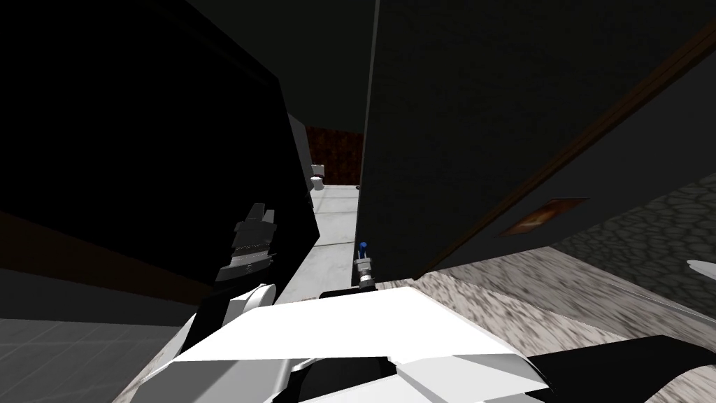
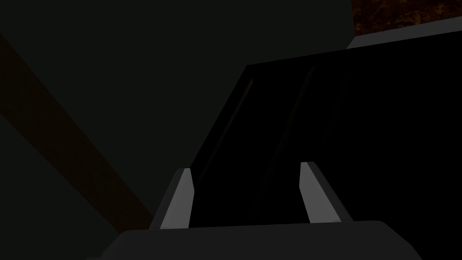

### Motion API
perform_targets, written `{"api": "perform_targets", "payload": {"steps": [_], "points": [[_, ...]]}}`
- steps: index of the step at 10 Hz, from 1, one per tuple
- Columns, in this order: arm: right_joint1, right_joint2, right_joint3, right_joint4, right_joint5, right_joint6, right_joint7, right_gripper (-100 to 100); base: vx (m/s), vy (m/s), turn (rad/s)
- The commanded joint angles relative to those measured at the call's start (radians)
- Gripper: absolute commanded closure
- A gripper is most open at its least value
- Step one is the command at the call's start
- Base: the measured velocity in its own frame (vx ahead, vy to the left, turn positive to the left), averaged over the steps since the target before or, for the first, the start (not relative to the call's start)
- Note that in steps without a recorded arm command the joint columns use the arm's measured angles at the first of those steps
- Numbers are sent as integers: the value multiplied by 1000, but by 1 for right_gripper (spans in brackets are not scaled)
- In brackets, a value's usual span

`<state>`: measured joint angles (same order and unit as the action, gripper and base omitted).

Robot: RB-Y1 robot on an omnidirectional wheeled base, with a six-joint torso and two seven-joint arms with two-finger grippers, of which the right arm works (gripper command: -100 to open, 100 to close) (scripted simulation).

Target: Push the door open

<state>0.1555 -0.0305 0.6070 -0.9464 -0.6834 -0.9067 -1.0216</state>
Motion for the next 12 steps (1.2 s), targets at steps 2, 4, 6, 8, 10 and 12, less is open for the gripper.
{"api": "perform_targets", "payload": {"steps": [2, 4, 6, 8, 10, 12], "points": [[-12, -14, -39, -5, -14, -10, 6, 100, 198, 70, -56], [-15, -17, -59, -2, -23, -13, 10, 100, 165, 47, -44], [-17, -18, -74, 0, -29, -15, 13, 100, 106, 35, -23], [-20, -18, -89, 2, -35, -17, 17, 100, 103, 33, -53], [-24, -16, -112, 5, -45, -20, 21, 100, 144, 66, -68], [-28, -13, -136, 8, -55, -24, 26, 100, 156, 66, -55]]}}
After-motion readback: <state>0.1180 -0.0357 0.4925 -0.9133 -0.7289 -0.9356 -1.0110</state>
